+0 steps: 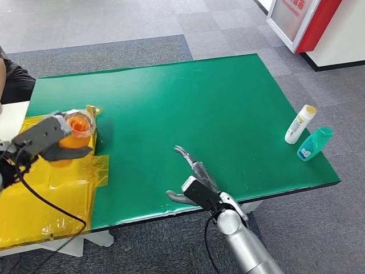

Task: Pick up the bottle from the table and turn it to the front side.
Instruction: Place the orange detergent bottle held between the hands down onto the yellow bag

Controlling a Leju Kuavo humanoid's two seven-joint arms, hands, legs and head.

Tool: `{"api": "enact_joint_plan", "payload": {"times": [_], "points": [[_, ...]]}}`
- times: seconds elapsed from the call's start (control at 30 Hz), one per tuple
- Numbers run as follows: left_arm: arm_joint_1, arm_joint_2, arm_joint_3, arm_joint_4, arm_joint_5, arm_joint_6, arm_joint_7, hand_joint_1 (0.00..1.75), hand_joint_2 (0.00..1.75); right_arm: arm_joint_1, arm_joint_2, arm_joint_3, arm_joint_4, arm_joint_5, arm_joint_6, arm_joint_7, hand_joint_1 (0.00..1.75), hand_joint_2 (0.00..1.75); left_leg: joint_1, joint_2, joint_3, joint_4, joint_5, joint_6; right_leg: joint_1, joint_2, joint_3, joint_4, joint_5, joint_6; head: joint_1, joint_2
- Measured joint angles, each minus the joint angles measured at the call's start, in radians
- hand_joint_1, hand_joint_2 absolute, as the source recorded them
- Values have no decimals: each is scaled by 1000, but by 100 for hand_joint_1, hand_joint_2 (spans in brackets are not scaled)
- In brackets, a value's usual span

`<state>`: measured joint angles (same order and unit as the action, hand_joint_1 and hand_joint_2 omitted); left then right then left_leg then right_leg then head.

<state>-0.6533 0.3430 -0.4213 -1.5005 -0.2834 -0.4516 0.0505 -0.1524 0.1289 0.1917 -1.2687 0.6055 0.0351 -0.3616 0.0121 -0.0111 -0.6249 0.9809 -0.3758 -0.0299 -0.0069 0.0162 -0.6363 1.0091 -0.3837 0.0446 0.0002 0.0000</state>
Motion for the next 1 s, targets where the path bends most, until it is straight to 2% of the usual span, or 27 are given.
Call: {"api": "enact_joint_plan", "payload": {"times": [0.07,0.17,0.43,0.63,0.77,1.0], "points": [[-89,20,-50,22,-13,-13,27,175,175,1,0,-5,-6,-2,0,-1,0,175,0,0,0,0,0,0,0,0,0,0,1,0,0,0],[-159,39,-107,41,-14,-7,45,175,175,3,0,-10,-11,-4,0,-1,0,175,0,1,0,0,0,0,-1,1,-1,0,1,0,0,0],[-201,73,-177,62,-9,5,52,175,175,4,0,-18,-12,-8,-1,-1,0,175,0,1,0,0,0,0,-1,1,-2,0,1,0,0,0],[-254,77,-268,124,-73,-72,103,175,175,2,0,-23,-11,-12,1,-3,0,175,0,1,-2,0,0,0,-1,1,-3,0,1,0,0,0],[-233,77,-356,223,-119,-87,99,175,175,-12,3,-21,-1,-17,12,-11,0,175,-1,1,-2,0,0,0,-1,2,-3,0,1,0,0,0],[-96,93,-423,340,-167,-32,83,175,175,-29,14,-16,24,-19,16,-16,0,175,0,1,-2,0,0,-1,-1,2,-3,0,1,-1,0,0]]}}
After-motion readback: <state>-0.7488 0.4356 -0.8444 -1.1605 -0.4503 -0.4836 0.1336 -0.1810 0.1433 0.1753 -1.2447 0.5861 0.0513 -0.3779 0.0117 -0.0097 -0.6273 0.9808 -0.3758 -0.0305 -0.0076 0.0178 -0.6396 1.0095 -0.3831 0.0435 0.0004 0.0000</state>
